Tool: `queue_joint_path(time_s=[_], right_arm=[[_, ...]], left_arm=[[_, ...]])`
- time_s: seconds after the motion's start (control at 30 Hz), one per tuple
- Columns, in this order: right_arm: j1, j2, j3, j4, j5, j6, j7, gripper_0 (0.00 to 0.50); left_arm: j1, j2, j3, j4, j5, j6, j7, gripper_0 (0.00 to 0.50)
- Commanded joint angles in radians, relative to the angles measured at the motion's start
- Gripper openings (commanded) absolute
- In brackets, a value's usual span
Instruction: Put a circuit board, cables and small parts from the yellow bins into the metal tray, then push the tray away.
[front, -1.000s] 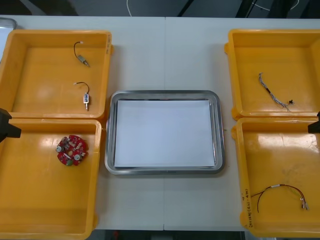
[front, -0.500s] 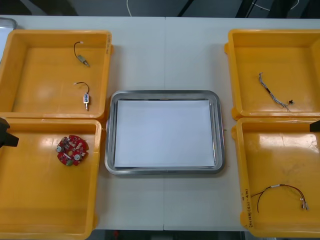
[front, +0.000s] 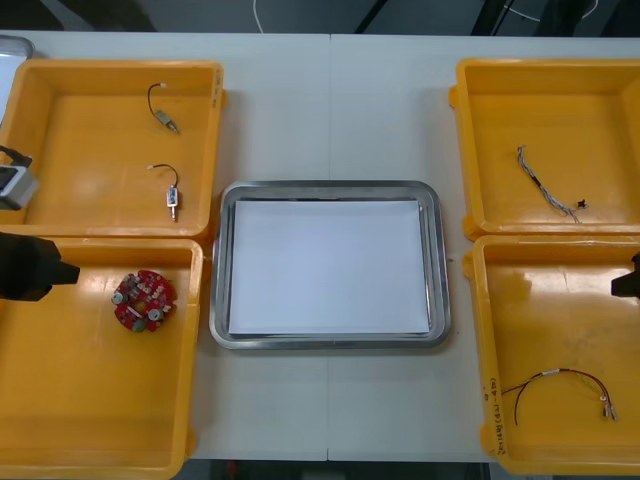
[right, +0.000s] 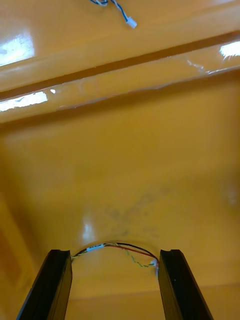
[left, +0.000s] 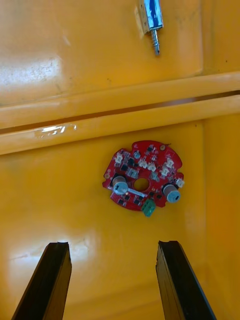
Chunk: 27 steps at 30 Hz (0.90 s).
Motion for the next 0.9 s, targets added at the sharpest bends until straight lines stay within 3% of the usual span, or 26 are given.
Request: queue_joint_path(time_s=[0.03,0.43,0.9], right_arm=[[0.030,0.059,-0.033,-0.068,0.003,0.003,-0.125,0.500],[0.139,0.105,0.019,-0.174,0.025,0.003,-0.352,0.500],[0.188,0.186,0.098,-0.187,0.063,0.003,-0.625,0.500]], left_arm=[[0.048,0.023,-0.050,-0.004,-0.043,-0.065,-0.012,0.500],[0.049,0.022,-0.189,0.027,-0.199,-0.195,0.003,0.500],[0.045,0.020,-0.307,0.124,-0.254,-0.350,0.005,0.500]])
